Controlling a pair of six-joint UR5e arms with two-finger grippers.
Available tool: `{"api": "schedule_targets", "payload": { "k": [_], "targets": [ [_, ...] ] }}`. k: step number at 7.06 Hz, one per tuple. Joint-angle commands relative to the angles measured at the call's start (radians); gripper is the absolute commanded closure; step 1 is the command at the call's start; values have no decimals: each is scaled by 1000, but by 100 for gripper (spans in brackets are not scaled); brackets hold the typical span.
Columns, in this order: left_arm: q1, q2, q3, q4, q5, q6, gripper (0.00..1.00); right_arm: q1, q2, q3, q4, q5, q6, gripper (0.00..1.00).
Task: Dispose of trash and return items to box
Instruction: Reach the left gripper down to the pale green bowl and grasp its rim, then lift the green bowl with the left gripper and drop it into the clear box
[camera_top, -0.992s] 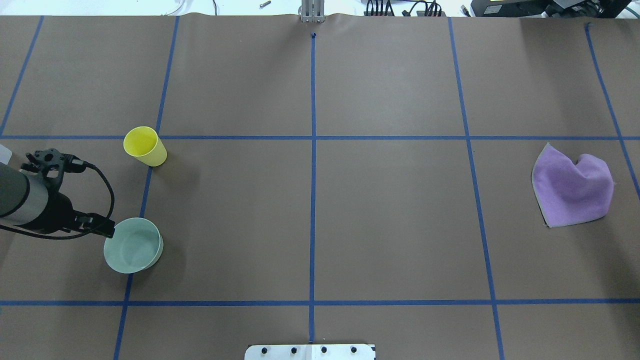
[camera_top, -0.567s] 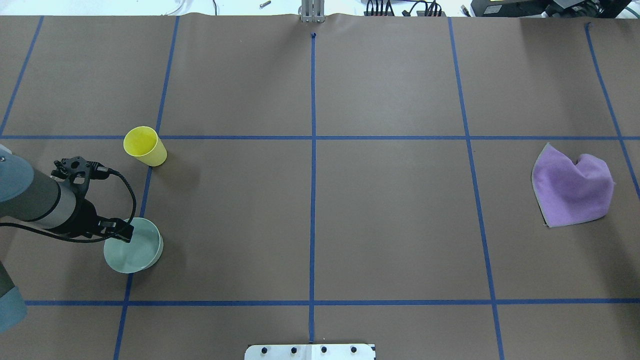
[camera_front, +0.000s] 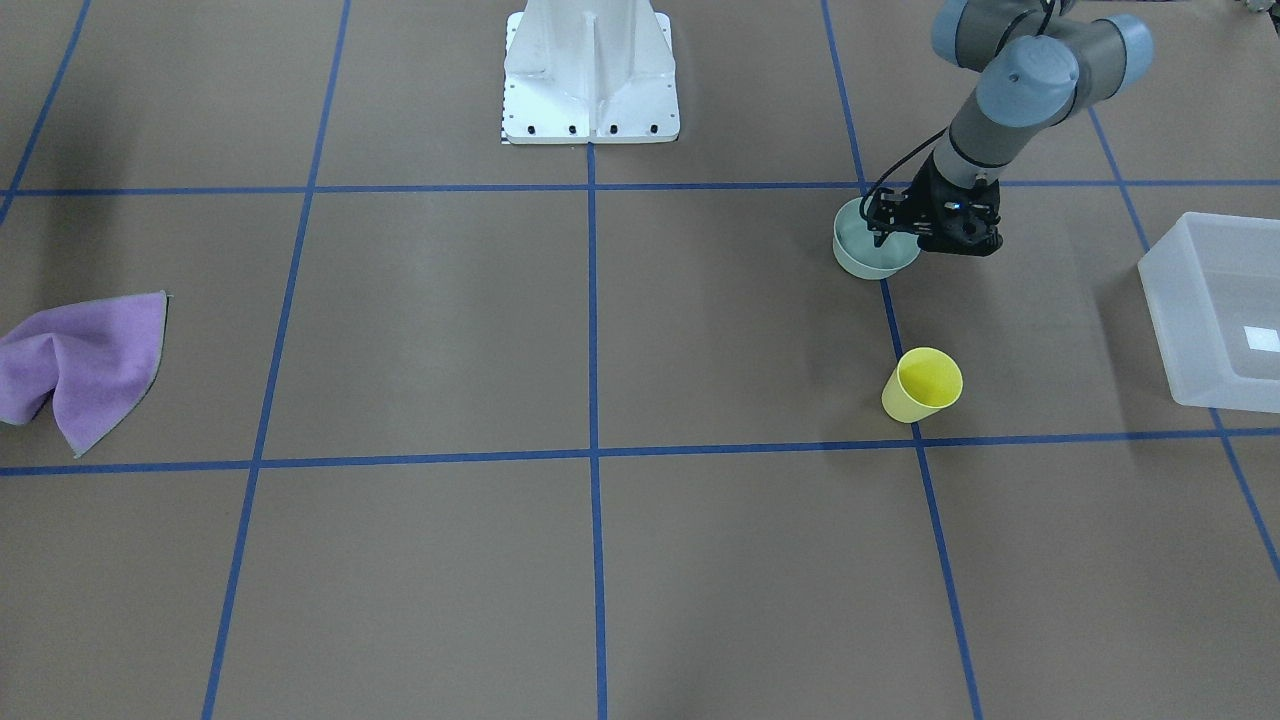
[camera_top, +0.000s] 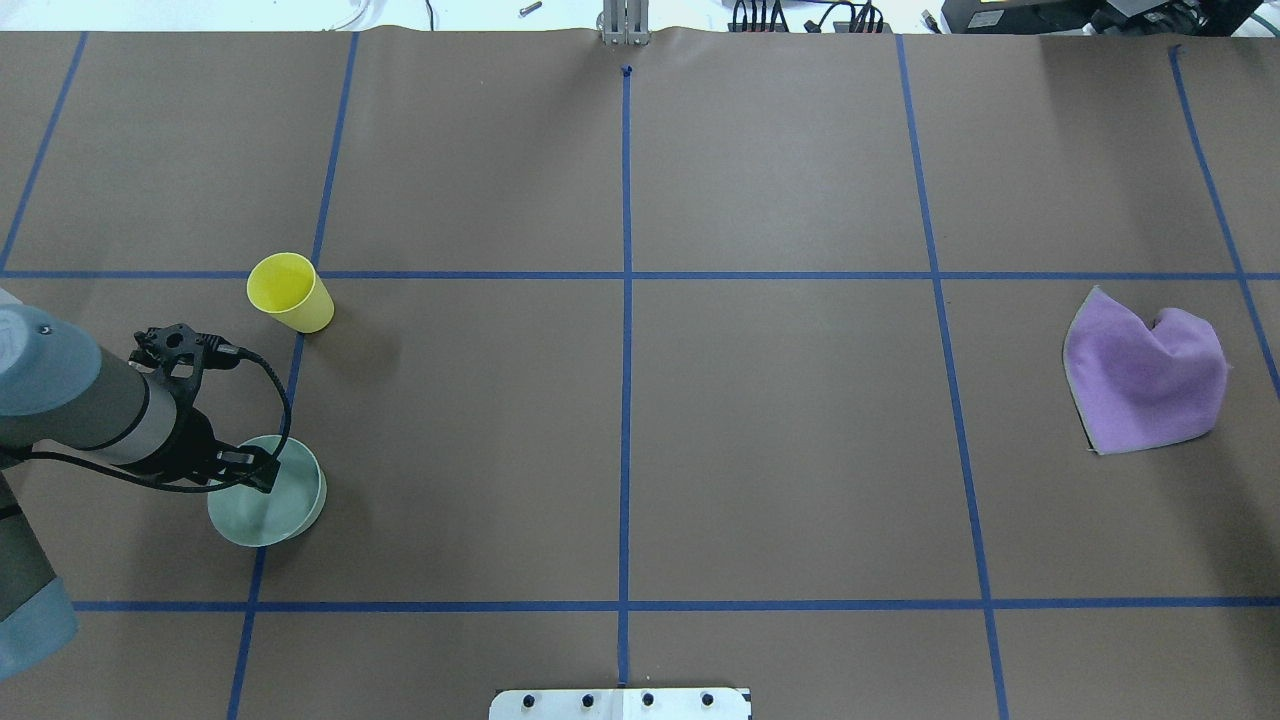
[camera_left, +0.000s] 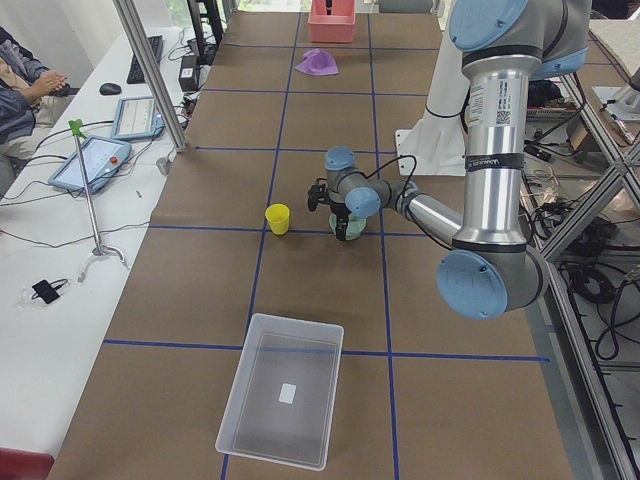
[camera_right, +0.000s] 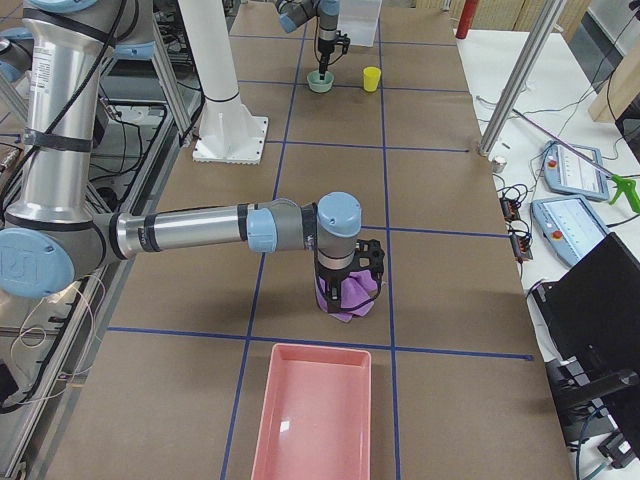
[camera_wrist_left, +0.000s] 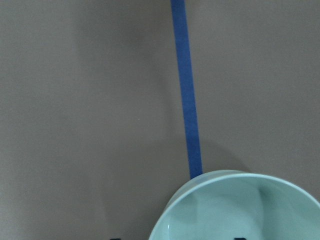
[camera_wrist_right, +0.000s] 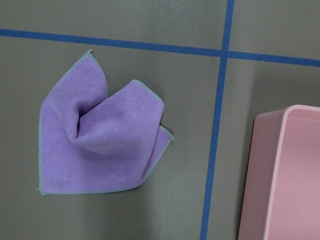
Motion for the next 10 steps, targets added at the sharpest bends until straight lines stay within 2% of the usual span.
{"api": "schedule_targets", "payload": {
  "k": [1,3,4,5,6,7,8,9,10],
  "targets": [
    [2,-5,7,1,0,1,100,0,0,0,1,0,0,0],
    [-1,-9,-10,8,-21,6,100,-5,0,0,1,2,0,0],
    [-65,-5,-32,9,-135,19,100,-5,2,1,3,2,0,0],
    [-196,3,-39,9,-261,109,100,-5,2,3,3,2,0,0],
    [-302,56,-38,9,-315,244,100,-6,2,1,24,2,8,0],
    [-387,129,-23,11,-320,436,100,-8,0,1,30,3,11,0],
    [-544,150,46,61,-375,663,100,-8,0,1,30,3,11,0],
    [-682,130,136,166,-409,919,100,-8,0,0,30,0,9,0],
    [-787,54,216,279,-402,1102,100,-9,0,-2,29,-3,11,0]
  ]
}}
